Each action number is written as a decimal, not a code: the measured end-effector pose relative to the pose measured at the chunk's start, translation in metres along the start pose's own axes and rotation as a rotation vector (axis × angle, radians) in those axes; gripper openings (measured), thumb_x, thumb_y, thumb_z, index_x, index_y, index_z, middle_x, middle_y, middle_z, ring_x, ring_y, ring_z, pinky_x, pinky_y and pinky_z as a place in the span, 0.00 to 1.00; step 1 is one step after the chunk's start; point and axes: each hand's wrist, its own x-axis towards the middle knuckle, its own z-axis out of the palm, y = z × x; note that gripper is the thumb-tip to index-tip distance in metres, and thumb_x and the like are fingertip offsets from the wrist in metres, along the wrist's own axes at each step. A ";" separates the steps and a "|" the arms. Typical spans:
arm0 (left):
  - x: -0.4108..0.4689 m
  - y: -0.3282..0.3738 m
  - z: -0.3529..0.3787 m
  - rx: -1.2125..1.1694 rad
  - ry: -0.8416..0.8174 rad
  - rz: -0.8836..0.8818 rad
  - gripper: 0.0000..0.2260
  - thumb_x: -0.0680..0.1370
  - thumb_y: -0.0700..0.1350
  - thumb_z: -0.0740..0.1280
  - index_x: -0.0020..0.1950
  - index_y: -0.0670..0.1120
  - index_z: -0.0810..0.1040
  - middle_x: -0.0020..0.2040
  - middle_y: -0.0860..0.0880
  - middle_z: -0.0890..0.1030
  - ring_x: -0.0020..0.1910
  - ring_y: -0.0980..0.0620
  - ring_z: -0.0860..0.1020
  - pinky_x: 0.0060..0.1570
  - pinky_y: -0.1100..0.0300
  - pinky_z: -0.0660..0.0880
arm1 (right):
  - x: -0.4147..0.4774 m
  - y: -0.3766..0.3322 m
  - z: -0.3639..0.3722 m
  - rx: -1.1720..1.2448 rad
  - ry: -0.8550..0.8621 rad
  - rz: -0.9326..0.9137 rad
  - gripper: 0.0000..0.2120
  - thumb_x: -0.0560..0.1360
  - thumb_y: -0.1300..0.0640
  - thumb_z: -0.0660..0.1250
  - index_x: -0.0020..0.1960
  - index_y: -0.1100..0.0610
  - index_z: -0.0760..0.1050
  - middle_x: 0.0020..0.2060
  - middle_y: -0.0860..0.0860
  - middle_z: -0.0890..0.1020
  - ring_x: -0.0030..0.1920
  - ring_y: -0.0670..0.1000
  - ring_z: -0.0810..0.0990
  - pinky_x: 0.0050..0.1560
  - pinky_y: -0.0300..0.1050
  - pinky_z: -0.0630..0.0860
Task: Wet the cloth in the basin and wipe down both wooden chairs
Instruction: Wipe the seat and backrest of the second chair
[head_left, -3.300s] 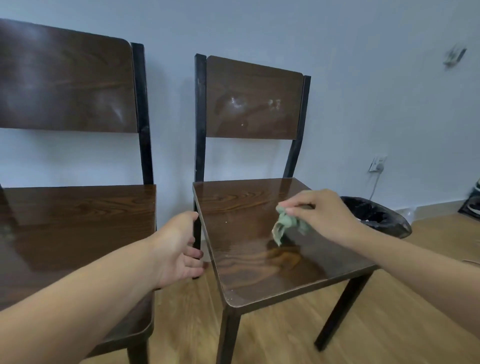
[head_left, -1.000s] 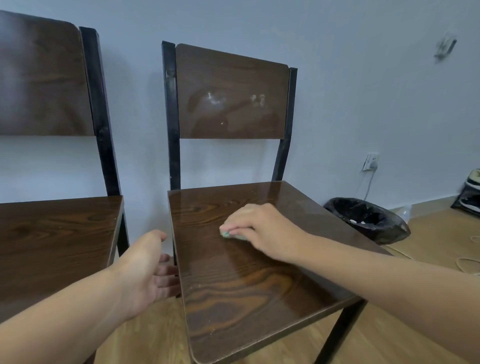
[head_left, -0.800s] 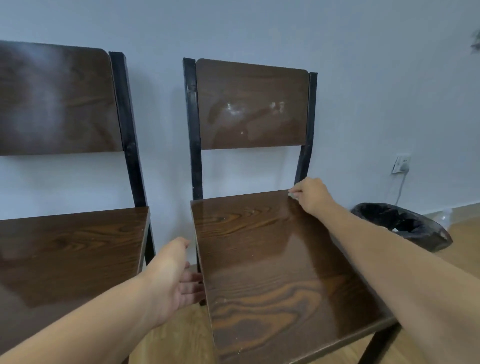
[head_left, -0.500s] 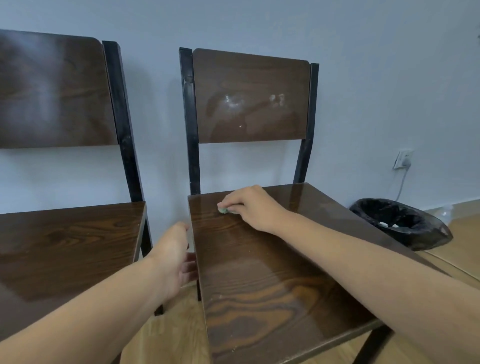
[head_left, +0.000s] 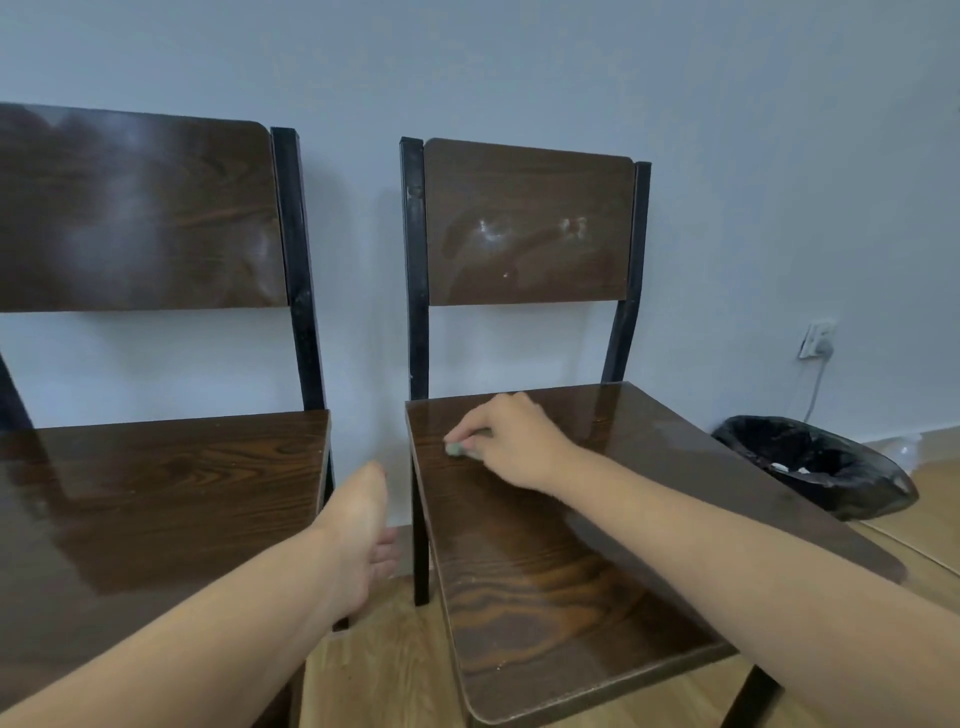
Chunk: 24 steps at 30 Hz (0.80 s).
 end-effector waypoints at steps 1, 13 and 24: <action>-0.002 0.002 -0.002 -0.003 0.010 0.002 0.24 0.82 0.55 0.60 0.69 0.38 0.71 0.53 0.34 0.78 0.51 0.38 0.79 0.54 0.47 0.76 | -0.012 -0.012 0.002 -0.013 -0.024 -0.043 0.11 0.81 0.57 0.70 0.61 0.50 0.85 0.61 0.48 0.86 0.66 0.50 0.80 0.76 0.55 0.71; -0.010 0.026 -0.015 0.002 -0.070 0.072 0.34 0.80 0.59 0.60 0.80 0.41 0.60 0.55 0.37 0.75 0.40 0.45 0.75 0.60 0.48 0.74 | -0.124 -0.069 -0.030 0.140 -0.196 -0.214 0.10 0.80 0.60 0.71 0.56 0.48 0.87 0.51 0.42 0.85 0.54 0.40 0.83 0.60 0.40 0.79; 0.007 0.038 -0.012 0.060 -0.123 0.090 0.34 0.80 0.59 0.60 0.81 0.41 0.59 0.75 0.34 0.69 0.73 0.35 0.69 0.74 0.43 0.65 | -0.076 -0.028 -0.008 -0.044 0.018 -0.005 0.14 0.82 0.62 0.67 0.56 0.49 0.88 0.53 0.45 0.85 0.58 0.46 0.82 0.70 0.48 0.76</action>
